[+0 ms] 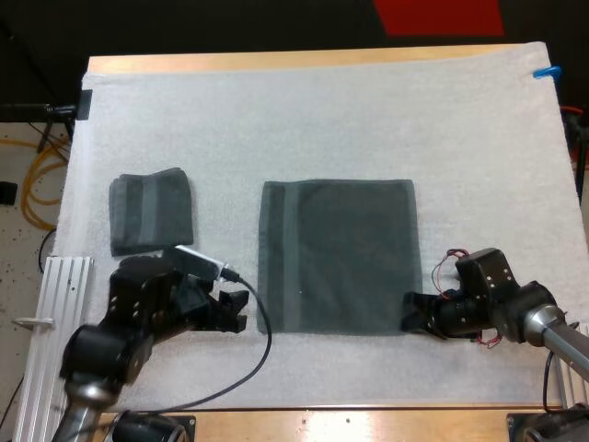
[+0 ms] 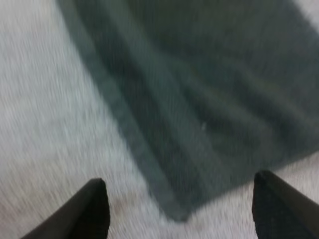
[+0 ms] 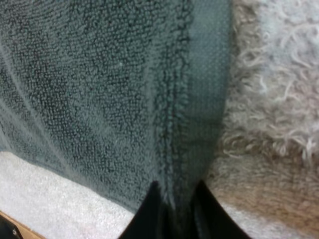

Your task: Pick towel from pile fold and stack

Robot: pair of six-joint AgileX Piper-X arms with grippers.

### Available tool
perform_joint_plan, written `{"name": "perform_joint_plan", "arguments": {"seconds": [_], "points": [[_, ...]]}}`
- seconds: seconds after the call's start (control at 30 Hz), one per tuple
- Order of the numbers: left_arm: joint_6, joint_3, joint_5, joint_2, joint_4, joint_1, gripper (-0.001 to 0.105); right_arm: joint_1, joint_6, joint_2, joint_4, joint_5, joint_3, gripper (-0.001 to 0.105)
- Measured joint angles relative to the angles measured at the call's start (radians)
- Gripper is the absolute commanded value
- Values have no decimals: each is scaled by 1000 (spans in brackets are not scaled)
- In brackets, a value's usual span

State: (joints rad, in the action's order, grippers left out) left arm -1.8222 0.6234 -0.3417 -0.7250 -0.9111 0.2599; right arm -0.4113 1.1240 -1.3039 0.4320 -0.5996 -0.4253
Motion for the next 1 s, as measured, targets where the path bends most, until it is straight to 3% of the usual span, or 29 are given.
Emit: {"name": "perform_joint_plan", "arguments": {"seconds": [0.2,0.57,0.83,1.0], "points": [[-15,-16,-159,-213,18,0,60,0,5,0,0,0,0,0],[-39,-16,-173,-597,116,0,60,0,5,0,0,0,0,0],[-40,-14,-328,-743,179,-4,60,0,5,0,0,0,0,0],[-40,-7,-362,-765,180,-4,57,0,5,0,0,0,0,0]]}}
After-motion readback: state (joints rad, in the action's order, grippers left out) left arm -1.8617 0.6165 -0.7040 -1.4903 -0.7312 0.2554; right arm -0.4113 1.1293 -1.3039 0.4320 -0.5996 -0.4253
